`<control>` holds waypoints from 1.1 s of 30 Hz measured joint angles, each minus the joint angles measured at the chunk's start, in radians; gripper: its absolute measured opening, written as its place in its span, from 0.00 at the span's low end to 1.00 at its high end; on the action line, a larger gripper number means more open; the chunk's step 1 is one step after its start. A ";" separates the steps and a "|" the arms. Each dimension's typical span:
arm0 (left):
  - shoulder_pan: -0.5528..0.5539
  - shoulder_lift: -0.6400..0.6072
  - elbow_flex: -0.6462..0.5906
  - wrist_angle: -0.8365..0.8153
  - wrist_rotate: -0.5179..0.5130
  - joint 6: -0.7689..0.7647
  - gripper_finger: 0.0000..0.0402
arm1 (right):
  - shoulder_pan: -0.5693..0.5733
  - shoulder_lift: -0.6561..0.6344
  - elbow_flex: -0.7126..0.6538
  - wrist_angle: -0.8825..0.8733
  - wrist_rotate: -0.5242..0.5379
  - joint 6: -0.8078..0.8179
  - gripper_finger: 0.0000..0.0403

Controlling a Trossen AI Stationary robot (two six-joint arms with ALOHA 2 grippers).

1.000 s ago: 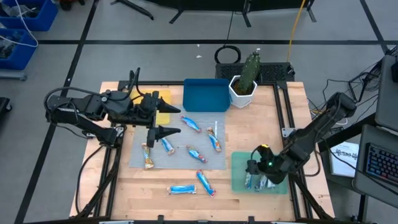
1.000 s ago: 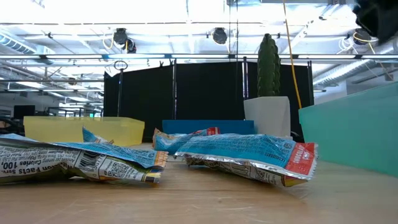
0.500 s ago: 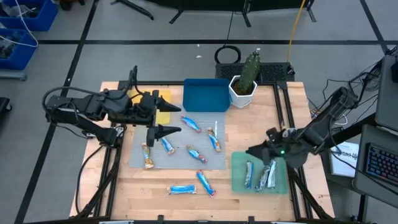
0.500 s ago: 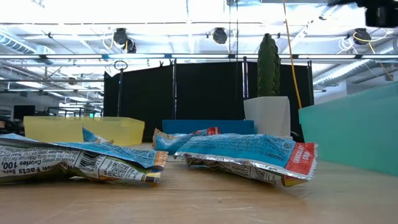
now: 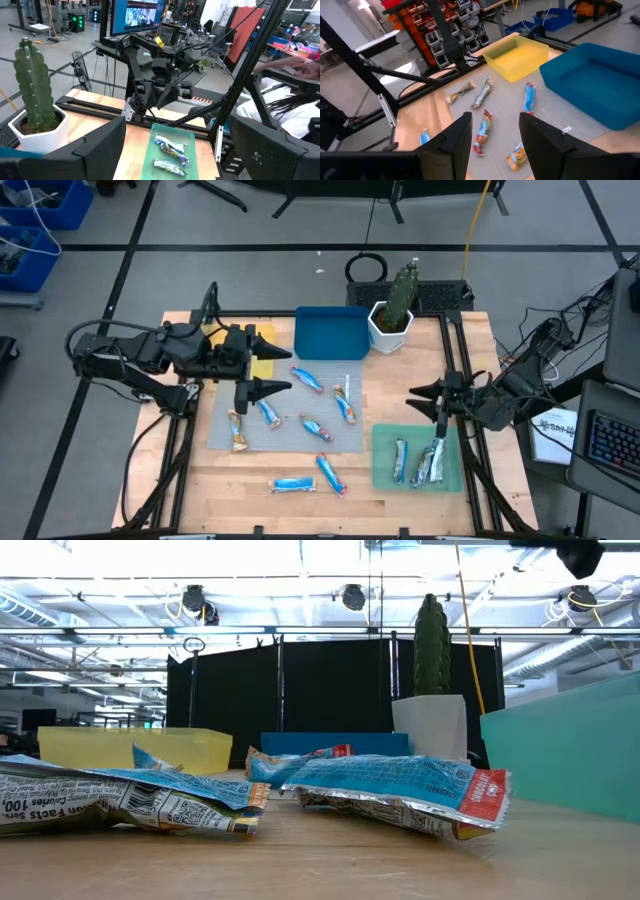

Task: Pick and place Granola Bars by type
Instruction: Put the yellow granola bar into the blue bin

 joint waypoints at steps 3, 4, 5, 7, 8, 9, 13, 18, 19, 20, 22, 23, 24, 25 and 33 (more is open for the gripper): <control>0.000 0.000 0.000 0.000 0.000 0.000 0.88 | 0.000 -0.060 -0.067 0.019 -0.031 -0.019 0.39; 0.000 0.000 0.000 0.001 0.000 0.000 0.88 | 0.000 -0.082 -0.091 0.027 -0.052 -0.034 0.39; 0.000 0.000 0.000 0.005 0.000 0.000 0.88 | 0.000 -0.099 -0.116 0.048 -0.062 -0.051 0.39; 0.000 0.000 0.000 0.021 0.000 0.000 0.88 | 0.000 -0.139 -0.173 0.108 -0.084 -0.096 0.39; 0.000 0.000 0.000 0.029 0.000 0.001 0.88 | -0.001 -0.158 -0.204 0.142 -0.099 -0.121 0.39; 0.000 0.000 0.000 0.038 0.000 0.004 0.88 | -0.002 -0.178 -0.234 0.178 -0.115 -0.146 0.39; 0.000 0.000 0.000 0.065 -0.001 0.016 0.87 | -0.020 -0.240 -0.346 0.336 -0.202 -0.252 0.39; 0.001 0.008 0.000 0.069 -0.031 0.011 0.88 | -0.061 -0.294 -0.453 0.448 -0.309 -0.333 0.39; 0.001 0.009 0.000 0.067 -0.035 0.009 0.88 | -0.070 -0.303 -0.469 0.457 -0.320 -0.336 0.39; 0.001 0.010 0.000 0.066 -0.035 0.008 0.88 | -0.079 -0.310 -0.487 0.471 -0.327 -0.343 0.39; 0.001 0.012 0.000 0.066 -0.035 0.007 0.88 | -0.096 -0.327 -0.517 0.479 -0.354 -0.356 0.39; 0.001 0.017 0.001 0.071 -0.036 0.007 0.88 | -0.106 -0.336 -0.530 0.478 -0.371 -0.359 0.39; 0.001 0.020 0.001 0.073 -0.040 0.007 0.87 | -0.114 -0.343 -0.542 0.477 -0.371 -0.360 0.39; 0.001 0.023 0.001 0.068 -0.045 0.007 0.88 | -0.122 -0.352 -0.553 0.478 -0.379 -0.360 0.39; 0.001 0.048 0.001 0.064 -0.048 -0.048 0.88 | -0.179 -0.400 -0.599 0.478 -0.474 -0.414 0.39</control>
